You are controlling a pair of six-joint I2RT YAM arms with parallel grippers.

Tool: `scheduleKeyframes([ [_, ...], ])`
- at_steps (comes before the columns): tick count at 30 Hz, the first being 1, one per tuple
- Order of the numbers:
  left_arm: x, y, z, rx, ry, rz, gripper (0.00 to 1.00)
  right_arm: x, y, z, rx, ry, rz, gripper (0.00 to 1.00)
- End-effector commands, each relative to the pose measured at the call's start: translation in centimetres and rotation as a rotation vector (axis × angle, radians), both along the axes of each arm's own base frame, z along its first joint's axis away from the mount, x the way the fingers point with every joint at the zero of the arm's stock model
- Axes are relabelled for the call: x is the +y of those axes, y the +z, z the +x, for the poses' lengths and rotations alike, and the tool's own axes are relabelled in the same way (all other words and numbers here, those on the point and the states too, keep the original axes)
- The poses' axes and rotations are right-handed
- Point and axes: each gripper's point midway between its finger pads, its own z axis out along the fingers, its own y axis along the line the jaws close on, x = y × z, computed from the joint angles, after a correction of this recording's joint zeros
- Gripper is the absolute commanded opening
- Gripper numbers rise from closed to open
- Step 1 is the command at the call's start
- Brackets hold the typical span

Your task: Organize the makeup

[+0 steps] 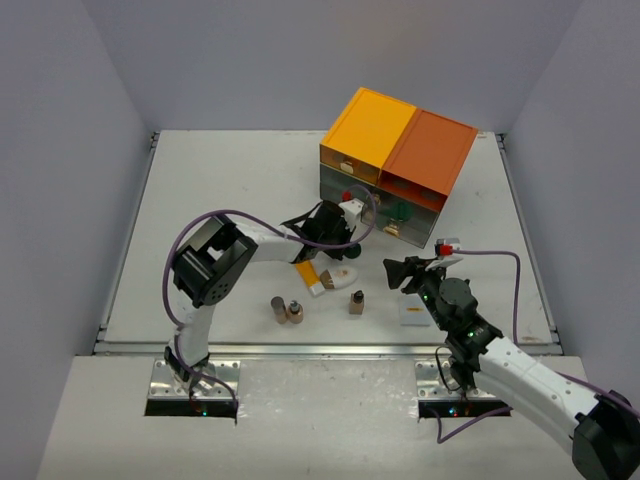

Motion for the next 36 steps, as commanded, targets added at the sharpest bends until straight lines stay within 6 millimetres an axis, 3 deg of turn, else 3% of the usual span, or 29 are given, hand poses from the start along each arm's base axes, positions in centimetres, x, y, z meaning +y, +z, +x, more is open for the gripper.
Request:
scheduleKeyframes([
  [1, 0.3, -1.6, -0.2, 0.024, 0.015, 0.040, 0.00, -1.0, -2.1, -0.4, 0.020, -0.026, -0.030, 0.63],
  [7, 0.7, -0.2, 0.0, 0.008, 0.015, 0.019, 0.00, -1.1, -2.1, -0.4, 0.021, -0.032, -0.031, 0.63],
  [16, 3.8, 3.7, 1.5, -0.047, 0.047, -0.034, 0.00, -1.0, -1.9, -0.4, 0.024, -0.024, -0.045, 0.62],
  [25, 6.7, 5.3, 3.7, -0.104, 0.104, -0.028, 0.00, -0.7, -2.1, -0.7, 0.033, 0.006, -0.067, 0.62],
  [29, 7.8, 6.0, 3.6, -0.130, 0.112, -0.016, 0.00, -0.2, -0.9, -0.4, 0.022, 0.024, -0.078, 0.63],
  [36, 11.7, 11.0, 3.7, -0.233, 0.146, 0.006, 0.00, 0.3, 0.0, -0.7, 0.018, 0.070, -0.113, 0.64],
])
